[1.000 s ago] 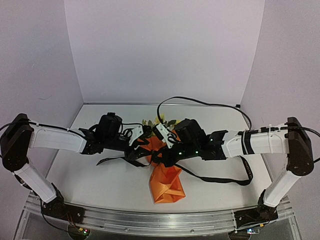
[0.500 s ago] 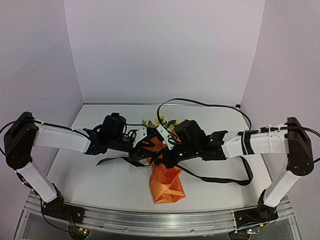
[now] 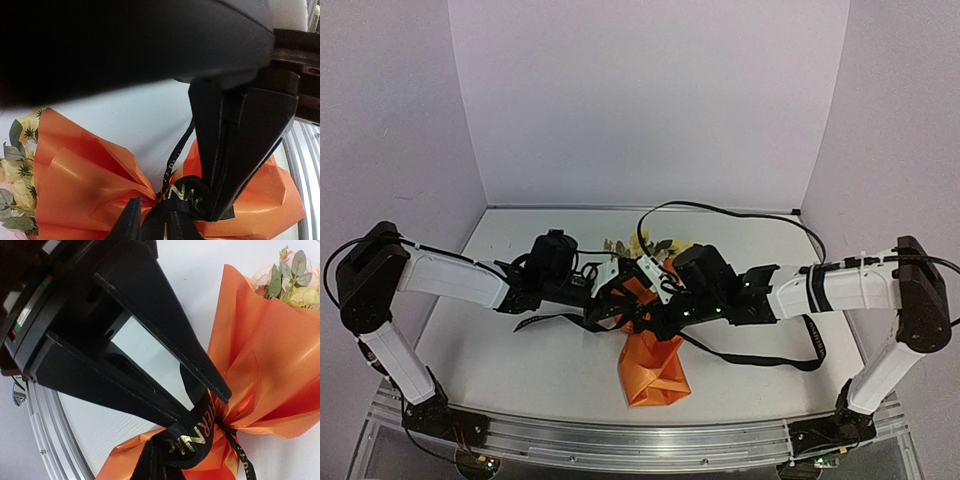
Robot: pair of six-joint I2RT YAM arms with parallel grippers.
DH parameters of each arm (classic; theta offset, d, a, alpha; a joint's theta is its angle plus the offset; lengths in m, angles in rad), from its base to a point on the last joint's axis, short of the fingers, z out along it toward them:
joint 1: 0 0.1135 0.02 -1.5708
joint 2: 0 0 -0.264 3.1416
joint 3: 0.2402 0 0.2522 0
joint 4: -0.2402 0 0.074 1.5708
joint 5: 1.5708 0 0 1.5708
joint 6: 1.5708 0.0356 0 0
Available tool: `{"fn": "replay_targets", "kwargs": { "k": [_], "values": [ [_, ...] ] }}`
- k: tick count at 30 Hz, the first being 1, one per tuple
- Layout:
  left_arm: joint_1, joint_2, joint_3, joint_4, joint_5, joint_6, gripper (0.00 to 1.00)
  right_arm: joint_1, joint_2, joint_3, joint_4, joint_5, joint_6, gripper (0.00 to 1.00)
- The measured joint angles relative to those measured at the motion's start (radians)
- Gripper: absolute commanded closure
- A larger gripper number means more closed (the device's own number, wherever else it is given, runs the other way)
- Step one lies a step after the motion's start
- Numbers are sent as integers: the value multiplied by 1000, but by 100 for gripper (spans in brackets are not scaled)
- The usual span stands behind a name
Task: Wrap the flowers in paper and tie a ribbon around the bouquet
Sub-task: Cross the half-tied ribbon over the folded bouquet.
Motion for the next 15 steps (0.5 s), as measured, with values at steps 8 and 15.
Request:
{"fn": "replay_targets", "kwargs": {
  "k": [8,15],
  "values": [
    [-7,7,0,16,-2,-30,100,0,-38,-34,3,70,4,43],
    [-17,-29,0,29,-27,-125,100,1,-198,-191,0,288,46,2]
  ]
}}
